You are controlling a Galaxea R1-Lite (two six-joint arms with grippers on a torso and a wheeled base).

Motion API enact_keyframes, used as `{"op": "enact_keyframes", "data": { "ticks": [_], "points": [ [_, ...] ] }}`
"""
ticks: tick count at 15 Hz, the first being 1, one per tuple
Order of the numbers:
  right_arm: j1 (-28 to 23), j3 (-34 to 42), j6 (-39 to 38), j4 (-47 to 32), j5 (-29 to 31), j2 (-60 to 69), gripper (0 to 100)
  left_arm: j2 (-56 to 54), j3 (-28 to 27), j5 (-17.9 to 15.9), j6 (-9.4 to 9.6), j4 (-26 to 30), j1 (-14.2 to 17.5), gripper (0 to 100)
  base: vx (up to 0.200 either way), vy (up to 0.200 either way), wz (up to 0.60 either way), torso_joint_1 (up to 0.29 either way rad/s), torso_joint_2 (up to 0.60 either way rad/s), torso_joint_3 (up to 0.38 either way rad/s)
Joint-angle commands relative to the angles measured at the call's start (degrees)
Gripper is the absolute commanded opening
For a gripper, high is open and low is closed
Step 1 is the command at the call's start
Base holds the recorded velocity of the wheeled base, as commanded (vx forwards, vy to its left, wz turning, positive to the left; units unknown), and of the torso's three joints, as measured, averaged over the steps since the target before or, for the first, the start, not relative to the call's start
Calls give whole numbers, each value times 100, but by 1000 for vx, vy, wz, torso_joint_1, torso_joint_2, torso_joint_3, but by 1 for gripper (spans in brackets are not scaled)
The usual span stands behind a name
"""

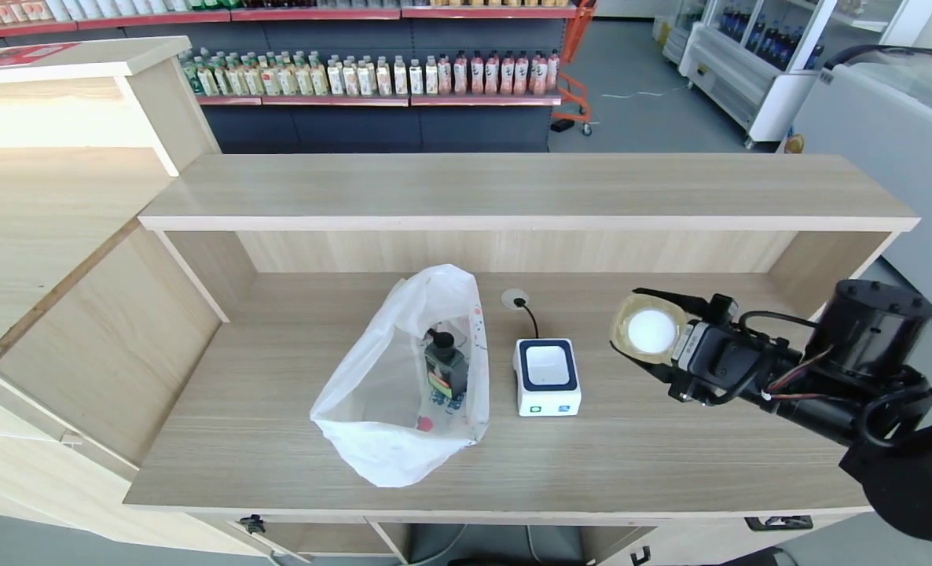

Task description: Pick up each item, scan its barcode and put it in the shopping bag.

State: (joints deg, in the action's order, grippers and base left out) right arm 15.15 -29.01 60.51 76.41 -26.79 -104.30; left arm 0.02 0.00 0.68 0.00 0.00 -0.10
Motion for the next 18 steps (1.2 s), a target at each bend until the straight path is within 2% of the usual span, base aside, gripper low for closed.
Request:
{"op": "enact_keyframes", "data": {
  "ticks": [1, 7, 12, 18],
  "points": [
    [-48, -43, -75, 252, -54, -609, 0, -2, 0, 2, 0, 0, 1, 100, 0, 0, 0, 0, 0, 0],
    [-30, -122, -110, 287, -265, -996, 0, -2, 0, 2, 18, 0, 1, 100, 0, 0, 0, 0, 0, 0],
    [-21, -184, -382, 515, -441, -1048, 0, -2, 0, 2, 26, 0, 1, 100, 200, 200, 0, -4, -4, 0],
    [-74, 106, -514, 629, -529, -1022, 0, -2, 0, 2, 0, 0, 1, 100, 0, 0, 0, 0, 0, 0]
  ]
}}
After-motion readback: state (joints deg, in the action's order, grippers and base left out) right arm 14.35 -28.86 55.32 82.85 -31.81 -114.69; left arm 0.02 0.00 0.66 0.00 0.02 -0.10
